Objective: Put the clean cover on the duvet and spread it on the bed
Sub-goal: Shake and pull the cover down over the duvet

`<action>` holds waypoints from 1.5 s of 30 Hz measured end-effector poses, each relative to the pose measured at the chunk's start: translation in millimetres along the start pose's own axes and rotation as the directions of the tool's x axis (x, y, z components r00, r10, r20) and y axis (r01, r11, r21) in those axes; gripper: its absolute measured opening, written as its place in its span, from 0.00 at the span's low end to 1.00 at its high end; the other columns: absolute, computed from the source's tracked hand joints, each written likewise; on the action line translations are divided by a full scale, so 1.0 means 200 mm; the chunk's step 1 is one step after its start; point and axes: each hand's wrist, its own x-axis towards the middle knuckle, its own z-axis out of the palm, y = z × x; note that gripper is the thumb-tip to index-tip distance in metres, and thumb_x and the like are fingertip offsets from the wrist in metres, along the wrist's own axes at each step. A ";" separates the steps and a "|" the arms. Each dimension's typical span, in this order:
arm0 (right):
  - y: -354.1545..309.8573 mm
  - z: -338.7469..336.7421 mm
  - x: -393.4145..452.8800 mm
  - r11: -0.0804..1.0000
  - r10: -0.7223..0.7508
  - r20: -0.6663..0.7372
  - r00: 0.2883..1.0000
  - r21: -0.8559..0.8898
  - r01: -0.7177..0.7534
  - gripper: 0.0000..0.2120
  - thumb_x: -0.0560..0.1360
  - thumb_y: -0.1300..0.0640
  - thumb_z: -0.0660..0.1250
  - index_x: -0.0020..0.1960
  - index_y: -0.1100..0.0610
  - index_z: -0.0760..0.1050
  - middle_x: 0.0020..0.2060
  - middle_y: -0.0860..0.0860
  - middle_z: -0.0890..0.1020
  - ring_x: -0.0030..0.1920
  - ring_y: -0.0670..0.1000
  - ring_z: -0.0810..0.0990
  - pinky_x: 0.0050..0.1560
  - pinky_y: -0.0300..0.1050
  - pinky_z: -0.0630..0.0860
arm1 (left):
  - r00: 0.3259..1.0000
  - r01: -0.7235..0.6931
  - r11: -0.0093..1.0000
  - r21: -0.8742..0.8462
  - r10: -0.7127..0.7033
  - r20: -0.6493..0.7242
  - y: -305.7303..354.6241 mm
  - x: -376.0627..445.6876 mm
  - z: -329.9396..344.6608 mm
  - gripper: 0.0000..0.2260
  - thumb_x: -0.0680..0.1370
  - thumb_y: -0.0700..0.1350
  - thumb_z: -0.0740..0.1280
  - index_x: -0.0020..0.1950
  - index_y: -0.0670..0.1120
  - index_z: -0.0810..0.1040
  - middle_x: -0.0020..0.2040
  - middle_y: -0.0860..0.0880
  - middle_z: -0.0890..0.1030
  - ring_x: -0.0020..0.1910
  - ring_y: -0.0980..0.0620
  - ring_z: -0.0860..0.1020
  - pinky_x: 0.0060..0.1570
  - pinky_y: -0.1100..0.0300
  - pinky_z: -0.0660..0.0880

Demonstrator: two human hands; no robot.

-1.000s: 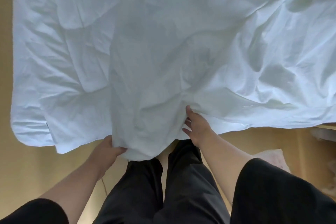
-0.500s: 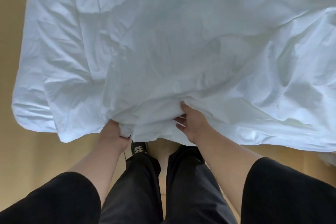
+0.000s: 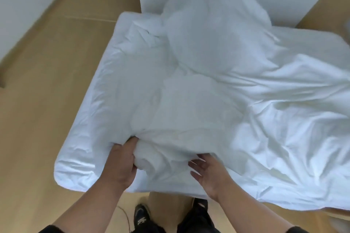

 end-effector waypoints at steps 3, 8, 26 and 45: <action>-0.18 0.24 -0.18 0.993 -0.052 0.083 0.995 0.107 0.043 0.25 0.77 0.38 0.70 0.61 0.58 0.80 0.55 0.56 0.86 0.53 0.56 0.86 0.54 0.53 0.82 | 0.984 -0.109 0.994 0.010 0.106 0.146 0.29 -0.10 0.06 0.20 0.71 0.52 0.72 0.62 0.54 0.82 0.61 0.49 0.83 0.60 0.48 0.82 0.56 0.49 0.79; -0.29 0.55 -0.44 0.903 -0.197 0.249 0.948 0.422 0.077 0.26 0.77 0.40 0.70 0.63 0.60 0.81 0.59 0.59 0.84 0.57 0.60 0.85 0.50 0.56 0.83 | 0.947 -0.163 0.986 -0.036 0.166 0.275 0.63 -0.20 0.08 0.20 0.70 0.58 0.74 0.61 0.60 0.82 0.63 0.54 0.83 0.61 0.53 0.81 0.54 0.56 0.80; -0.86 0.67 -0.47 0.984 -0.137 0.255 0.957 0.144 0.103 0.15 0.78 0.64 0.65 0.35 0.62 0.84 0.32 0.56 0.83 0.27 0.55 0.80 0.29 0.50 0.80 | 0.831 -0.547 0.642 0.537 0.340 0.440 0.33 0.03 0.31 0.31 0.76 0.47 0.75 0.69 0.69 0.62 0.76 0.58 0.65 0.67 0.73 0.66 0.64 0.73 0.68; -1.08 0.47 -0.09 0.317 -0.224 0.411 0.884 -0.827 0.465 0.10 0.76 0.58 0.70 0.56 0.48 0.81 0.55 0.48 0.83 0.57 0.49 0.80 0.56 0.41 0.74 | 0.998 0.002 0.990 -0.141 -0.011 -0.063 0.69 0.28 0.45 0.15 0.83 0.54 0.63 0.52 0.49 0.87 0.56 0.42 0.85 0.54 0.43 0.85 0.42 0.52 0.83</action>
